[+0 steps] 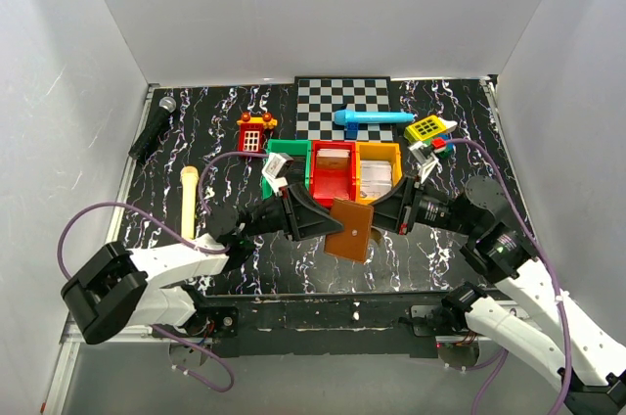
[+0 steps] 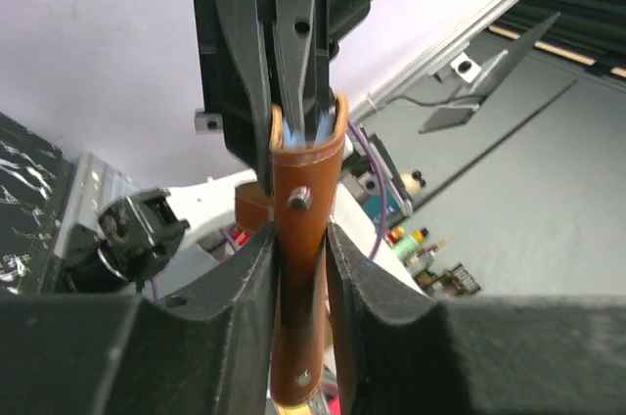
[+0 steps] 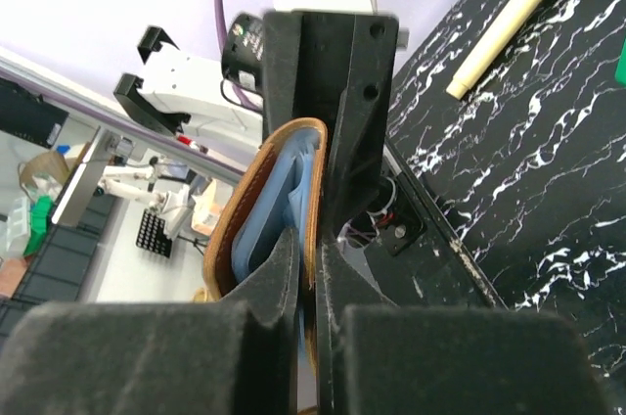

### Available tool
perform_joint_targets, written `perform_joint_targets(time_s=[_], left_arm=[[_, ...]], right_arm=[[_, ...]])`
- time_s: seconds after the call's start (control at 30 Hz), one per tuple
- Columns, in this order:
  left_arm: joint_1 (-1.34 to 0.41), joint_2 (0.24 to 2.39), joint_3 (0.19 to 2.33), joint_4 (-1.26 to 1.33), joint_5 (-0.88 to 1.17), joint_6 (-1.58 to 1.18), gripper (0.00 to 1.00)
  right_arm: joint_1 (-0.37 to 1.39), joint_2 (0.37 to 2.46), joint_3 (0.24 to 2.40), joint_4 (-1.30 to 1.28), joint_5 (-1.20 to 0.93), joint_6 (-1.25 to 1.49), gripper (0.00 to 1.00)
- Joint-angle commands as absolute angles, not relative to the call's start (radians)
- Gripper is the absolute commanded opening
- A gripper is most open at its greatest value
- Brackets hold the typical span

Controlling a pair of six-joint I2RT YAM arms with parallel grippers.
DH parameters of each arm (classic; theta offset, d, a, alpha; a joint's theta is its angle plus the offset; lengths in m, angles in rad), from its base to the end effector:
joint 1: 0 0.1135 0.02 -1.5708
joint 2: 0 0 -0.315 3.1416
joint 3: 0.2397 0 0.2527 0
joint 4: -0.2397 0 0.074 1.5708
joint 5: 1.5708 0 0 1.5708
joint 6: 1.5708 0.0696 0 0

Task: Take the credit cards out of the card holder
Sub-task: Open the card holder at the center of the board.

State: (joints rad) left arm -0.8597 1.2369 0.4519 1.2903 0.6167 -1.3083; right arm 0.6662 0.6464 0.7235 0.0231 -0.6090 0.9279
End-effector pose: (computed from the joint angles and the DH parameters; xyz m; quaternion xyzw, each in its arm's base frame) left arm 0.1309 -0.2136 0.3433 0.1472 0.5300 -0.7975 0.2477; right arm 0.0848 0.1173 0.3951 -0.1369 0.6635 0.6466 0.3506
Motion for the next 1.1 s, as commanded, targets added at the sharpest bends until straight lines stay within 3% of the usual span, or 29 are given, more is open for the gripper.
perform_joint_targets(time_s=[0.0,0.1,0.13,0.2,0.27,0.37,0.4,0.57,0.77,1.07], left_arm=[[-0.853,1.169,0.505,1.235,0.477,-1.235,0.31],[-0.853,1.128,0.512,1.088,0.457,-1.166,0.48],[-0.854,1.109,0.505,1.041,0.431,-1.140,0.60],[-0.861,1.069,0.477,0.965,0.364,-1.100,0.66],[-0.877,1.036,0.448,0.924,0.298,-1.059,0.82],[-0.908,0.997,0.436,0.852,0.244,-0.991,0.86],[-0.922,0.989,0.440,0.816,0.227,-0.970,0.98],[-1.021,1.032,0.508,0.678,0.161,-0.861,0.98],[-1.069,1.115,0.512,0.739,0.147,-0.880,0.98],[-1.138,1.181,0.653,0.560,0.062,-0.790,0.98]], right_arm=[[0.693,0.673,0.761,-0.093,-0.704,0.885,0.01],[0.695,0.684,0.787,-0.164,-0.677,0.853,0.01],[0.695,0.690,0.808,-0.211,-0.651,0.830,0.01],[0.695,0.712,0.860,-0.338,-0.605,0.773,0.01],[0.695,0.729,0.903,-0.454,-0.549,0.740,0.01],[0.695,0.752,0.960,-0.570,-0.453,0.709,0.01],[0.696,0.762,0.977,-0.610,-0.428,0.700,0.01],[0.703,0.795,1.043,-0.754,-0.279,0.686,0.01],[0.730,0.837,1.124,-0.899,-0.102,0.657,0.01],[0.795,0.888,1.138,-0.925,0.035,0.653,0.01]])
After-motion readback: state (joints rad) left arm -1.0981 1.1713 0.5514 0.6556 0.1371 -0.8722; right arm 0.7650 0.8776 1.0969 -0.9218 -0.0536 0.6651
